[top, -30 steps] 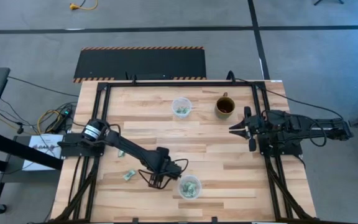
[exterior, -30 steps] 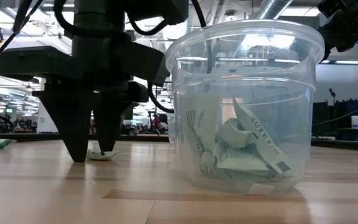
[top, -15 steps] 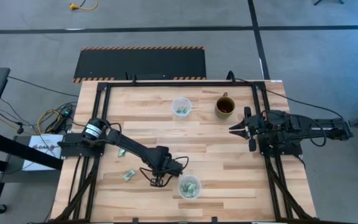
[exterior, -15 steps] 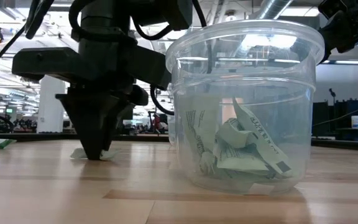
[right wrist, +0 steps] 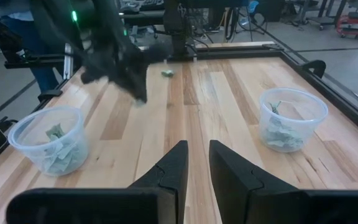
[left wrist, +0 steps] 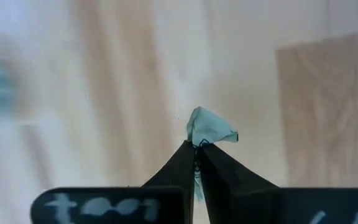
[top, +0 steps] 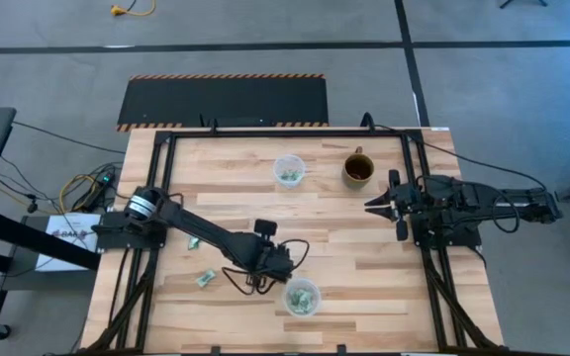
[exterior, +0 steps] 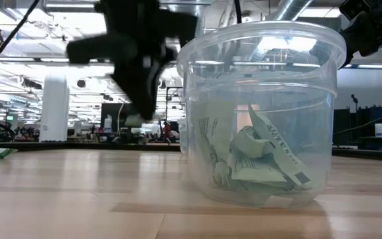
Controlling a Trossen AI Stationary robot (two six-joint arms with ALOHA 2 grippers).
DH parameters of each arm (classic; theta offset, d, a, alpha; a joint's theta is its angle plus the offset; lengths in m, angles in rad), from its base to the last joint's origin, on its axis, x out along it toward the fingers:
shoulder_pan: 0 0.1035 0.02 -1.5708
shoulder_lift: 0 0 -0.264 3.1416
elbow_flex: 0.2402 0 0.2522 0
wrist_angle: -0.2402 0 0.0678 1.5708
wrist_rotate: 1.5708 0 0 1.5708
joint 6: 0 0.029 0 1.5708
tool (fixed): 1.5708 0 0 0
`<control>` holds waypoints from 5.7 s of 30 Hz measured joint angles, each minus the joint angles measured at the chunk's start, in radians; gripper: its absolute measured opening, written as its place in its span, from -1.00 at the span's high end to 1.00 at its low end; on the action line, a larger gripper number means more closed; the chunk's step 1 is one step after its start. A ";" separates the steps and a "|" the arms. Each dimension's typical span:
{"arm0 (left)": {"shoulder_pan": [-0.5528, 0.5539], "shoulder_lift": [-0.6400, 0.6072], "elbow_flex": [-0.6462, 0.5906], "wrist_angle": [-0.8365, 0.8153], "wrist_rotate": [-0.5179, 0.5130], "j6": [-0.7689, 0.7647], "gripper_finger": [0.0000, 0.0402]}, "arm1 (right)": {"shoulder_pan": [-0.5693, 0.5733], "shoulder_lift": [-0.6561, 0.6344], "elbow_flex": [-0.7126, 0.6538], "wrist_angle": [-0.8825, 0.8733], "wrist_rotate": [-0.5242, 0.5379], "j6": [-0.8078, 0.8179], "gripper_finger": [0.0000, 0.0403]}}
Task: Pick and place Stevia / Truvia into bins
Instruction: Put the stevia packet into the top transparent container, then put the truvia packet into the bottom transparent container
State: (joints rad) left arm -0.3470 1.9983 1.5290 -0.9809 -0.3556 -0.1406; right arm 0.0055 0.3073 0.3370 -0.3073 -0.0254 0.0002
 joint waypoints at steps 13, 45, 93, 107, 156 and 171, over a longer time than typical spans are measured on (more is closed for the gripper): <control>0.180 -0.408 -0.171 0.439 -0.131 0.185 1.00 | 0.000 0.000 0.000 0.000 0.000 0.000 0.71; 0.753 -0.198 -0.325 0.816 0.485 0.137 0.85 | 0.000 0.000 0.000 -0.007 0.000 0.000 0.71; 0.004 -0.608 -0.330 -0.357 0.087 -0.983 0.42 | 0.000 0.000 0.000 -0.007 0.000 0.000 0.71; -0.028 -0.718 -0.718 -0.021 0.299 -1.124 0.42 | 0.000 0.000 0.000 -0.007 0.000 0.000 0.71; -0.028 -0.991 -1.094 0.202 0.249 -1.204 -0.19 | 0.000 0.000 0.000 -0.007 0.000 0.000 0.71; -0.028 -0.988 -1.093 0.123 0.210 -1.133 -0.19 | 0.000 0.000 0.000 -0.007 0.000 0.000 0.71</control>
State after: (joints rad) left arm -0.3752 1.0108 0.4358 -0.8578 -0.1453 -1.2731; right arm 0.0058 0.3073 0.3368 -0.3141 -0.0255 0.0004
